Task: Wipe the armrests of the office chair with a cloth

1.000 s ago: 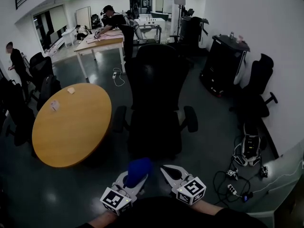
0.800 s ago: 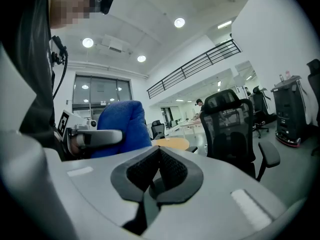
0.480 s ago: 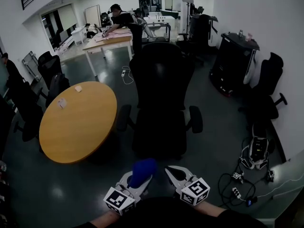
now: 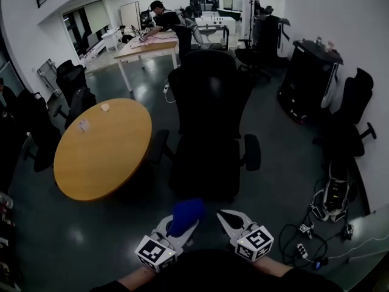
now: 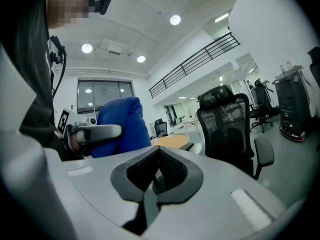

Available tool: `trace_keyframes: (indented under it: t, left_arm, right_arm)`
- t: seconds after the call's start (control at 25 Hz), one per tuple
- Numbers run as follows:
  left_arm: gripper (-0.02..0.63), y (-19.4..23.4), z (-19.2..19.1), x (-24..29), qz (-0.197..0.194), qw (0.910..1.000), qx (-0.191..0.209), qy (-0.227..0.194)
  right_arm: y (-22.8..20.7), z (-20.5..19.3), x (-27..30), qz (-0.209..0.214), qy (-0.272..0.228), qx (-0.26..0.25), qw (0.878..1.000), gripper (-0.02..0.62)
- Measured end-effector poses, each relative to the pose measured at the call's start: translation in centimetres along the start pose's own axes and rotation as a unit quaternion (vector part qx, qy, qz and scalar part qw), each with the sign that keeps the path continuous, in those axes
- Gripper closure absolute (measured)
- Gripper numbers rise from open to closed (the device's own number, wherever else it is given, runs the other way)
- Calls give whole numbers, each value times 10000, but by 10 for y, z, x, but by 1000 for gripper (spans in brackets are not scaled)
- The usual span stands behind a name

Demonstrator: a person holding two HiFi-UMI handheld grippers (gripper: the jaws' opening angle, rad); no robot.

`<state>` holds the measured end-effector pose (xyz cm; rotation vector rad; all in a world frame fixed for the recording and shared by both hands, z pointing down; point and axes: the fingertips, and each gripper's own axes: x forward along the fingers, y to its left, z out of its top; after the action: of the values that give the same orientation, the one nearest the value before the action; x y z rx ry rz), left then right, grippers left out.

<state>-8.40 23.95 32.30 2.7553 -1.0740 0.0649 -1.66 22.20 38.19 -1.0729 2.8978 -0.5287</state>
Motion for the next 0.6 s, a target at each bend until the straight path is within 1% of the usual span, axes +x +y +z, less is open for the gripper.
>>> trace_keyframes:
  t: [0.16,0.32,0.44,0.6]
  left_arm:
    - [495,-2,-9,14,82,9999,-33,89]
    - [495,-3,-4,27,153,9997,25,210]
    - [495,2,-10,32,210,9994,-32,257]
    - [495,15,-6,37,158,9998,-115,93]
  right_arm:
    - [-16,-1,-6,17,15,73,10000,591]
    - [-29,-5,-9,26,35,200,9998,591]
    - [-36,-9,-6,48,59,261,9996,591]
    - [-44,-11,10,75,156,287,9994,591]
